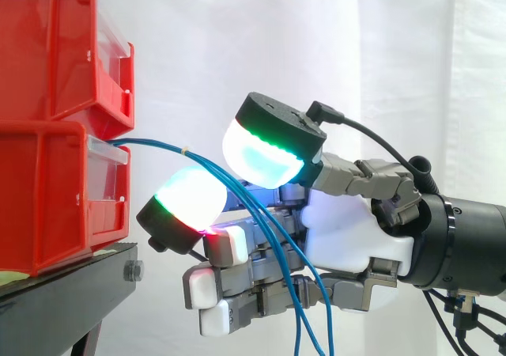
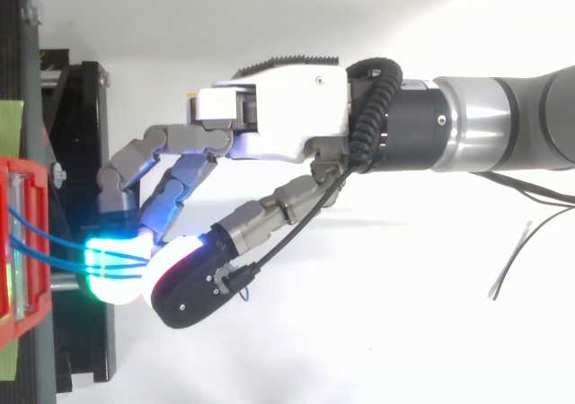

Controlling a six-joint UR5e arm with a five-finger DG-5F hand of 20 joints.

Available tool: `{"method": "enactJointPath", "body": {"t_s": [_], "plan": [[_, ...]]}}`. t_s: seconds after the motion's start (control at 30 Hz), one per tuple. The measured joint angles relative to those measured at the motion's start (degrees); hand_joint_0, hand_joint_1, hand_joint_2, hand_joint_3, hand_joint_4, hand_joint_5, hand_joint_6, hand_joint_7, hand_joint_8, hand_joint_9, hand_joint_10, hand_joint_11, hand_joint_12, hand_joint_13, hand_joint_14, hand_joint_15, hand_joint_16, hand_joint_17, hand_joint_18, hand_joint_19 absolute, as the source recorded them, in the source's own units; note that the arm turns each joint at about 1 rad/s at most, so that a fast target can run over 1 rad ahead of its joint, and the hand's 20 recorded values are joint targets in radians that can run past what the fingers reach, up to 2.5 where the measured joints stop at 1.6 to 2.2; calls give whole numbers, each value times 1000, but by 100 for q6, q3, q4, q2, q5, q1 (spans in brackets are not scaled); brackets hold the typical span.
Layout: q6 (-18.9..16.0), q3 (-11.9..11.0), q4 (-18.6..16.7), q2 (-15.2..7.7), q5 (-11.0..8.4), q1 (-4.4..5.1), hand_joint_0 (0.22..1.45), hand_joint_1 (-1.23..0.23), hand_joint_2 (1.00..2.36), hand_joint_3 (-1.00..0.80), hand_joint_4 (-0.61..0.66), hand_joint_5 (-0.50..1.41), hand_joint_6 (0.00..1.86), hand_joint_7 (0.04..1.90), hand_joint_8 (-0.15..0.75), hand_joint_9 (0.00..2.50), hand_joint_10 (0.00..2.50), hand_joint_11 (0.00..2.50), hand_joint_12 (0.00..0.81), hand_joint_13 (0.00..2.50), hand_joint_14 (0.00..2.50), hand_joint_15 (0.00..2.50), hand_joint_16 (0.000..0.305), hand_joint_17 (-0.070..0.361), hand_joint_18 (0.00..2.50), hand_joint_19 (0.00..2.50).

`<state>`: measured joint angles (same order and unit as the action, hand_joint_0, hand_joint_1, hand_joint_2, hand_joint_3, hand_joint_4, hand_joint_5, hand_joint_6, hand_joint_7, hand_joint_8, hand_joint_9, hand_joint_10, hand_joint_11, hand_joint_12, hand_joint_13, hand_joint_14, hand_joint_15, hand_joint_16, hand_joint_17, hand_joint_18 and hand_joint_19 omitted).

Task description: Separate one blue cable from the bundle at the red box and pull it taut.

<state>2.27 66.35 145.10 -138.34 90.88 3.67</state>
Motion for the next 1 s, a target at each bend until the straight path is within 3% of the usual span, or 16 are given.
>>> {"method": "enactJointPath", "body": {"t_s": [0.23, 0.5, 1.0], "plan": [[-15, 0, 12, 1, 3, -19, 627, -769, 1015, -322, 191, -216, 890, 911, 313, 868, 27, 976, 327, 868, 25, 631, 40, 90, 705, 463], [-40, -29, 23, 0, 6, -24, 601, -667, 1011, -381, 187, -194, 903, 975, 324, 917, 27, 979, 328, 875, 24, 626, 40, 89, 715, 472], [-42, -51, 74, 1, 2, -16, 594, -716, 1027, -99, 2, -162, 909, 1210, 327, 1015, 28, 1031, 336, 934, 23, 645, 40, 91, 763, 501]]}}
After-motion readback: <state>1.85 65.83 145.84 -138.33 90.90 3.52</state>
